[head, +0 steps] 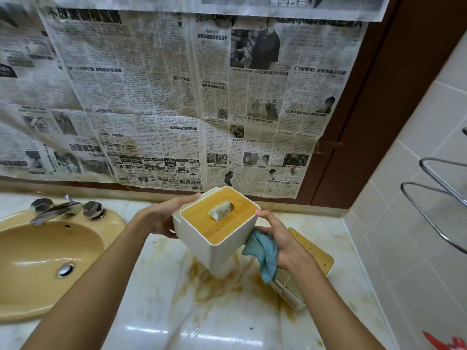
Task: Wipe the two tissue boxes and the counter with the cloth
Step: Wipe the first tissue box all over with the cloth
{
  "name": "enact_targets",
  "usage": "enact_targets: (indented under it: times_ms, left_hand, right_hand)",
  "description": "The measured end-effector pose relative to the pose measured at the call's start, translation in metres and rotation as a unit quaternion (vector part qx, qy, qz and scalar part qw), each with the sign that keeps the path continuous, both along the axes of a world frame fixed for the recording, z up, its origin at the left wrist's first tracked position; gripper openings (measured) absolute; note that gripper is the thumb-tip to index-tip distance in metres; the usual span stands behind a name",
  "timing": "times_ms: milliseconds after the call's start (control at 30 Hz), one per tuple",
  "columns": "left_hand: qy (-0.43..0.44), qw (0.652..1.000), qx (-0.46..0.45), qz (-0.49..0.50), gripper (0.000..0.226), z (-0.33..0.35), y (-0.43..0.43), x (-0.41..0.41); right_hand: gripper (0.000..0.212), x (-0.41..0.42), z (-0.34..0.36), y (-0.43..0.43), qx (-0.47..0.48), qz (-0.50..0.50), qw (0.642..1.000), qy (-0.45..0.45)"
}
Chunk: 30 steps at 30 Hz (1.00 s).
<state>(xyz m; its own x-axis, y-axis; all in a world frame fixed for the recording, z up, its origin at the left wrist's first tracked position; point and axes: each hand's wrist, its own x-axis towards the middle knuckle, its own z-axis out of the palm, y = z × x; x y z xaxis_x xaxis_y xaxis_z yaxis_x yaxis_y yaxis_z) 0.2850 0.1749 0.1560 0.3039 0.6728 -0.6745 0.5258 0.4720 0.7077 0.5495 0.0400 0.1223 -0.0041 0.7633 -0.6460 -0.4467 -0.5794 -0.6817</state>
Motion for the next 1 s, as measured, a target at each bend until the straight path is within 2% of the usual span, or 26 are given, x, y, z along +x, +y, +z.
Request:
enact_targets:
  times_ms: [100, 167, 200, 333, 400, 533, 667, 767, 833, 900, 1000]
  left_hand:
    - [-0.094, 0.988, -0.024, 0.122, 0.101, -0.008, 0.005, 0.002]
    - [-0.192, 0.954, -0.061, 0.224, 0.116, -0.018, 0.002, -0.002]
    - [-0.216, 0.941, -0.077, 0.250, 0.122, -0.022, -0.004, -0.003]
    - [-0.216, 0.946, -0.128, 0.204, 0.130, -0.043, -0.043, 0.013]
    - [-0.218, 0.947, -0.122, 0.200, 0.115, -0.054, -0.053, 0.026]
    - [-0.221, 0.939, -0.084, 0.251, 0.086, -0.069, -0.055, 0.041]
    - [-0.261, 0.906, -0.086, 0.321, 0.069, -0.066, -0.054, 0.043]
    - [-0.316, 0.864, -0.144, 0.364, 0.071, -0.062, -0.050, 0.034]
    - [-0.328, 0.856, -0.175, 0.358, 0.075, -0.064, -0.048, 0.026]
    - [-0.329, 0.859, -0.197, 0.340, 0.077, -0.068, -0.048, 0.021]
    - [-0.332, 0.860, -0.227, 0.314, 0.075, -0.074, -0.051, 0.018]
  right_hand:
    - [0.075, -0.001, -0.001, 0.000, -0.006, -0.040, 0.998, 0.056]
    - [0.062, -0.001, -0.004, 0.000, -0.004, -0.072, 0.993, 0.092]
    - [0.062, -0.001, -0.008, 0.000, -0.002, -0.085, 0.991, 0.099]
    - [0.085, -0.011, -0.020, 0.001, -0.002, -0.134, 0.988, 0.079]
    - [0.082, -0.018, -0.021, 0.001, -0.003, -0.158, 0.986, 0.052]
    - [0.095, -0.022, -0.037, 0.007, 0.008, -0.198, 0.980, 0.017]
    - [0.070, -0.021, -0.023, -0.006, 0.032, -0.169, 0.985, -0.013]
    - [0.045, 0.004, -0.021, -0.006, 0.031, -0.179, 0.980, 0.075]
    - [0.031, 0.021, -0.018, -0.002, 0.032, -0.209, 0.972, 0.099]
    - [0.027, 0.030, -0.010, 0.006, 0.054, -0.233, 0.966, 0.094]
    - [0.044, 0.034, 0.002, 0.021, 0.154, -0.289, 0.944, 0.044]
